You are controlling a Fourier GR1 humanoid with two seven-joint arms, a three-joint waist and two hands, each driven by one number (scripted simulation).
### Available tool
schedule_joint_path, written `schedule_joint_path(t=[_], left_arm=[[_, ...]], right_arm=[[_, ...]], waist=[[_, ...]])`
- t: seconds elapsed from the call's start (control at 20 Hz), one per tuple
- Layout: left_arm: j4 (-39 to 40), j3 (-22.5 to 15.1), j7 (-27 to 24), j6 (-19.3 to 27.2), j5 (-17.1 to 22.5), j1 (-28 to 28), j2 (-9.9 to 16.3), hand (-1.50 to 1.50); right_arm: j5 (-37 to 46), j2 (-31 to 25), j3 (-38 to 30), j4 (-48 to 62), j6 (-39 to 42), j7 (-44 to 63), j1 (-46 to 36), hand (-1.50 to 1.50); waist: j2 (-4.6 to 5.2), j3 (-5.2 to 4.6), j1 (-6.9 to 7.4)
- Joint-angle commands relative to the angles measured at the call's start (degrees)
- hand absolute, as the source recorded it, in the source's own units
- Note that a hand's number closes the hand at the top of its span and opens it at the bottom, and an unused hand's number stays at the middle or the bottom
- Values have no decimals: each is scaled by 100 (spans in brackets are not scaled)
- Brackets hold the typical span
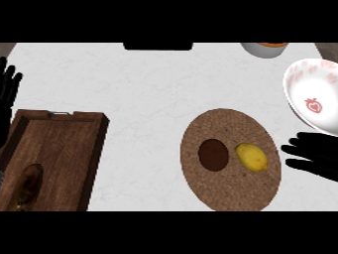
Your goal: Pick the lemon from the placemat and place it in the bowl
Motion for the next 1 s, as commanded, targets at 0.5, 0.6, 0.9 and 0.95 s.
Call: schedule_joint_path(t=[0.5, 0.6, 0.9, 0.95], left_arm=[[-4, 273, 190, -258, -362, -67, -338, 0], [12, 232, 127, -152, -571, -98, -479, 0], [-78, 515, 251, -461, -513, -62, -449, 0], [-85, 534, 322, -511, -491, -10, -494, 0]], right_arm=[[1612, 1330, 852, 1365, 90, -196, -636, -150], [1924, 1626, 891, 1691, -141, -221, -757, -150], [2432, 2112, 926, 2574, -421, -635, -1054, -150], [2283, 2006, 702, 2559, -261, -841, -1133, -150]], waist=[[-1, 2, 3], [-2, 2, -4], [-3, 2, 4], [-5, 1, -5]])
